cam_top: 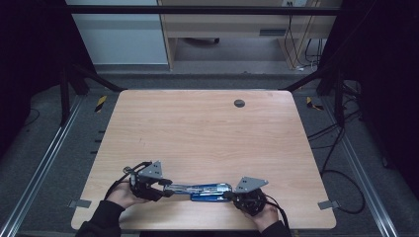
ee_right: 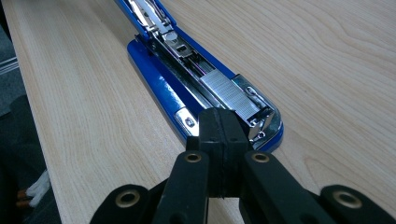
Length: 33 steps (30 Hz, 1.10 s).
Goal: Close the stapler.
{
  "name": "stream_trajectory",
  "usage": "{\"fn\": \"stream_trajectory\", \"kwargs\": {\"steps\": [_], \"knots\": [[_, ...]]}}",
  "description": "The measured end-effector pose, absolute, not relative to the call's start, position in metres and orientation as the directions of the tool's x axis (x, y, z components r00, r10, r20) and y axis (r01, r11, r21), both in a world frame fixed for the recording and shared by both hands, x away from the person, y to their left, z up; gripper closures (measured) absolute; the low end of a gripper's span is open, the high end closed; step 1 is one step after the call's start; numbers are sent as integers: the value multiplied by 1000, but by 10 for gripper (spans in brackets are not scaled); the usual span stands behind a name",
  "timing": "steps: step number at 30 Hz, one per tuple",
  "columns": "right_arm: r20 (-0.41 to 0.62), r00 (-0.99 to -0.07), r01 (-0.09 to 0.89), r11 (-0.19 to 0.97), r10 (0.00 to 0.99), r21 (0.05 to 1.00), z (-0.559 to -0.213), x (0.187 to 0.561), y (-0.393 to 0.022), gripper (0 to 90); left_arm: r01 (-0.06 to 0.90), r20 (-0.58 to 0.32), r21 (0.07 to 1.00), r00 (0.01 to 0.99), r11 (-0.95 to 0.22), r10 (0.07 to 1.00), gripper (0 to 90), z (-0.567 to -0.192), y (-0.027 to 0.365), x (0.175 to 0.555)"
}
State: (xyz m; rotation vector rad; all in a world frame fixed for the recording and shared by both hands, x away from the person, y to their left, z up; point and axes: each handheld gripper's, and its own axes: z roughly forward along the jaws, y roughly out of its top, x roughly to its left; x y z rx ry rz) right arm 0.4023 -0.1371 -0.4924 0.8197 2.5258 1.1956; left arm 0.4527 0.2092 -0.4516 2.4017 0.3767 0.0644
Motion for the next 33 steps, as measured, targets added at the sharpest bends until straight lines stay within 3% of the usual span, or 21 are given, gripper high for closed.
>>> {"fn": "stream_trajectory", "kwargs": {"steps": [33], "knots": [[34, -820, 387, 511, 571, 767, -492, 403, -137, 900, 231, -41, 598, 965, -768, 258, 602, -438, 200, 455]]}}
